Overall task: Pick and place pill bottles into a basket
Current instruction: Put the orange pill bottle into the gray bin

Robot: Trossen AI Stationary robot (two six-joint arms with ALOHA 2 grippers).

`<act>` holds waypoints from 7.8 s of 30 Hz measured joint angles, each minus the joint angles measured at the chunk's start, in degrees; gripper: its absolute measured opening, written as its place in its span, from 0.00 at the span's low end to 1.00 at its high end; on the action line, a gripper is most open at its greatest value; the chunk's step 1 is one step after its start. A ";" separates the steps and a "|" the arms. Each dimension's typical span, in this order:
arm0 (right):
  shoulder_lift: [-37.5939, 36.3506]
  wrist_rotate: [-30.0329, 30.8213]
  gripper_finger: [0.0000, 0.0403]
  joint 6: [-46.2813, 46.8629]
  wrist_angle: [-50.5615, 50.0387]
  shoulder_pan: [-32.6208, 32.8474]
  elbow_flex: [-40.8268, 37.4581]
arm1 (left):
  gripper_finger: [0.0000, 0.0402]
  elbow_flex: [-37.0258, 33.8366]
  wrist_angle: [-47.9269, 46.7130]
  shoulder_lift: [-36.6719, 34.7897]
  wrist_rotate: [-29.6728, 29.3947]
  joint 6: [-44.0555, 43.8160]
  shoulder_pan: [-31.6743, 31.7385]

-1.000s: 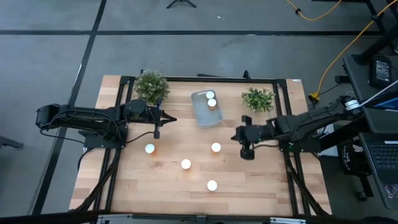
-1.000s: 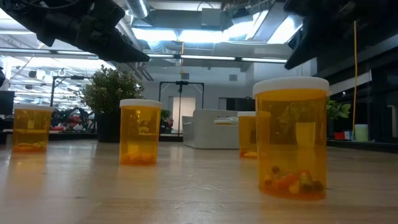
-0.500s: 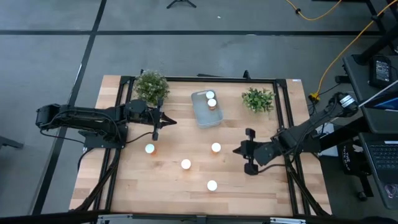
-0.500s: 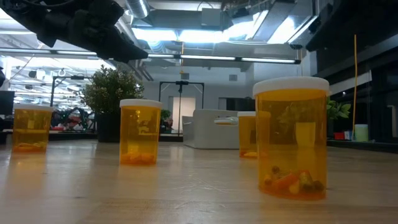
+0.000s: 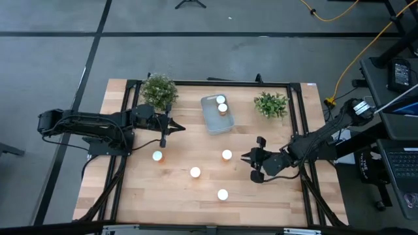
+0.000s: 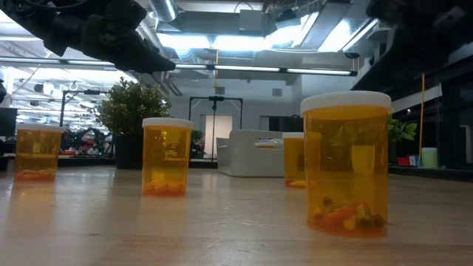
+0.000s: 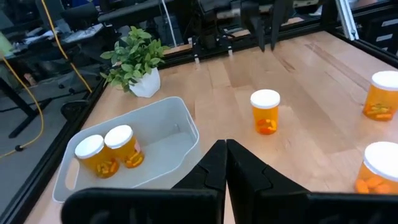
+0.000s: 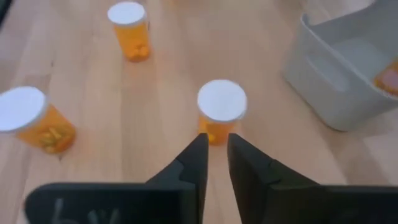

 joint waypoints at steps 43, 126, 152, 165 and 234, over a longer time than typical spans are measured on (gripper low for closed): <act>12.81 -2.54 0.81 -0.09 19.91 -4.45 -5.95 | 0.02 0.00 -0.09 0.00 -0.20 -0.03 0.02; 20.06 -15.73 0.58 -10.56 32.17 -15.80 -3.98 | 0.02 0.00 -0.10 0.00 -0.24 -0.63 0.01; 12.69 -15.73 0.55 -12.36 34.42 -15.81 -3.98 | 0.01 0.00 -0.11 0.00 -0.24 -0.63 0.00; -0.38 -15.75 0.55 -15.99 23.82 -21.17 -3.20 | 0.01 0.00 -0.26 0.00 -0.24 -0.63 0.00; 11.37 -49.64 0.55 -41.82 10.37 -51.74 10.90 | 0.01 0.02 -0.42 0.00 -0.26 2.96 0.00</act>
